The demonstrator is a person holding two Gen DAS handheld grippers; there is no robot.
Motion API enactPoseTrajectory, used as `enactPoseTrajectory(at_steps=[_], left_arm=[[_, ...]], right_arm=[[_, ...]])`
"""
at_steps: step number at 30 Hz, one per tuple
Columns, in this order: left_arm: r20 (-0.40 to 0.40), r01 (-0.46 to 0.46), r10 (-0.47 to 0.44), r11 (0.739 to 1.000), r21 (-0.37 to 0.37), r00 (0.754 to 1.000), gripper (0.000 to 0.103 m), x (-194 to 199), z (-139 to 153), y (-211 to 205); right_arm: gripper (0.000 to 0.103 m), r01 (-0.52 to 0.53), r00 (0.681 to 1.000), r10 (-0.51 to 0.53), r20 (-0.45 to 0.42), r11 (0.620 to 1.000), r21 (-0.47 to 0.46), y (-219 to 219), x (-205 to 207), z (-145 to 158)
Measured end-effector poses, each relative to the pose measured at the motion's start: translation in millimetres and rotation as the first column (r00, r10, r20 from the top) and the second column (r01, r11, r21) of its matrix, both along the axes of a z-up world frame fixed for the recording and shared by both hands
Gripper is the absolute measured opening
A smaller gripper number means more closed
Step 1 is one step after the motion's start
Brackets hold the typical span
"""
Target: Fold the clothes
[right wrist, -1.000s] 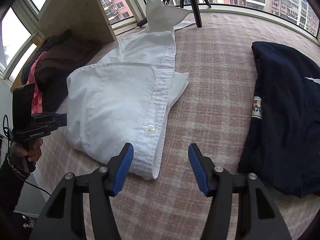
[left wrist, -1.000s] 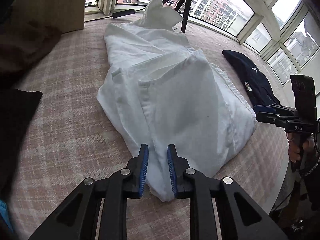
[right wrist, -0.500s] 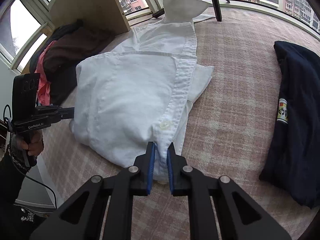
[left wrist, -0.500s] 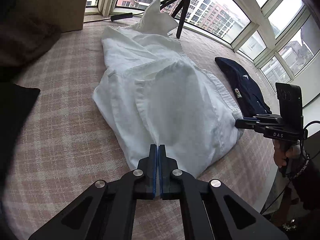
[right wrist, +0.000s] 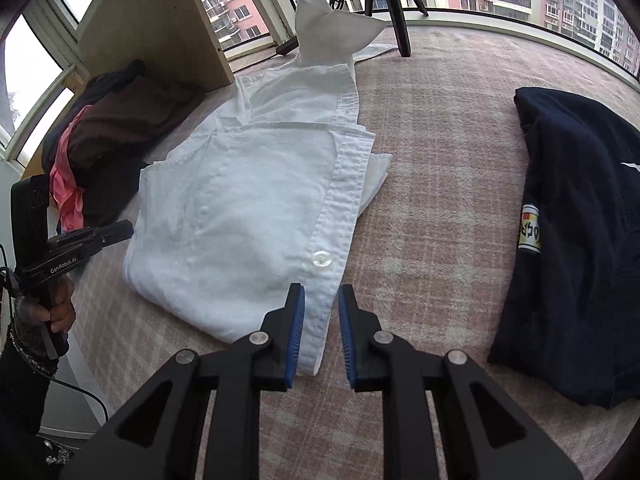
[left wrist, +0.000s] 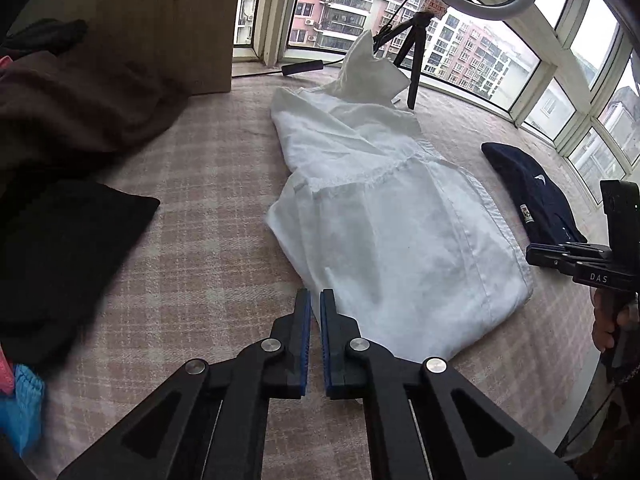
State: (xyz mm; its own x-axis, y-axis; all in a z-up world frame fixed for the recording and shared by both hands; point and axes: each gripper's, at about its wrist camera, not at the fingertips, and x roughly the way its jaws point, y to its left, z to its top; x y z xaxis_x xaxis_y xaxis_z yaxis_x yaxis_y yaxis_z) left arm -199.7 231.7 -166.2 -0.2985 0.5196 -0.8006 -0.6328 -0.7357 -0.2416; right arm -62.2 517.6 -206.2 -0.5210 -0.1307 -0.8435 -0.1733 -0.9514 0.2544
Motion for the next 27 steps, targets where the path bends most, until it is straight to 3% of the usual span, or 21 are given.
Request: enactPoseTrajectory(at_steps=[3, 6, 9, 11, 13, 16, 18, 20, 24, 25, 26, 27], left_arm=[[-0.022, 0.095, -0.094, 0.993, 0.073, 0.995, 0.006, 3, 16, 14], [-0.001, 0.175, -0.175, 0.984, 0.029, 0.985, 0.01, -6, -1, 56], [-0.047, 0.134, -0.141, 0.984, -0.118, 0.989, 0.01, -26, -28, 70], [-0.014, 0.084, -0.086, 0.989, -0.118, 0.996, 0.001, -40, -34, 52], [-0.009, 0.059, -0.06, 0.992, -0.108, 0.998, 0.004, -38, -24, 25], [0.037, 0.08, -0.077, 0.993, -0.09, 0.996, 0.03, -11, -14, -6], [0.113, 0.108, -0.103, 0.994, -0.035, 0.988, 0.033, 10, -15, -22], [0.173, 0.127, -0.125, 0.992, -0.001, 0.977, 0.036, 27, -23, -27], [0.198, 0.117, -0.113, 0.993, -0.011, 0.974, 0.033, 34, -44, -19], [0.205, 0.124, -0.124, 0.992, 0.014, 0.971, 0.023, 33, -45, -16], [0.209, 0.133, -0.139, 0.99, 0.043, 0.968, 0.007, 32, -46, -14], [0.203, 0.144, -0.152, 0.988, 0.052, 0.967, 0.006, 33, -43, -14]], right_arm=[[0.018, 0.008, 0.999, -0.007, -0.041, 1.0, 0.025, 0, -1, 14], [0.018, -0.052, 0.997, 0.052, -0.064, 0.999, 0.003, -10, -19, 12], [0.018, -0.098, 0.995, 0.098, -0.024, 0.995, 0.03, -24, -44, -5], [0.014, -0.092, 0.993, 0.082, 0.082, 0.987, 0.132, -22, -52, -23], [0.015, -0.062, 0.997, 0.054, 0.06, 0.989, 0.134, -11, -39, -15], [0.026, -0.055, 0.998, 0.052, 0.04, 0.995, 0.079, -1, -8, 3], [0.046, -0.069, 0.997, 0.067, 0.03, 0.996, 0.052, -1, 13, 7], [0.048, -0.095, 0.995, 0.093, 0.032, 0.994, 0.049, -7, 29, 3], [0.048, -0.125, 0.989, 0.121, 0.086, 0.992, 0.032, -19, 31, -21], [0.048, -0.129, 0.988, 0.125, 0.092, 0.991, 0.03, -21, 28, -26], [0.048, -0.134, 0.987, 0.131, 0.092, 0.991, 0.027, -23, 25, -30], [0.048, -0.142, 0.987, 0.139, 0.082, 0.99, 0.026, -25, 22, -32]])
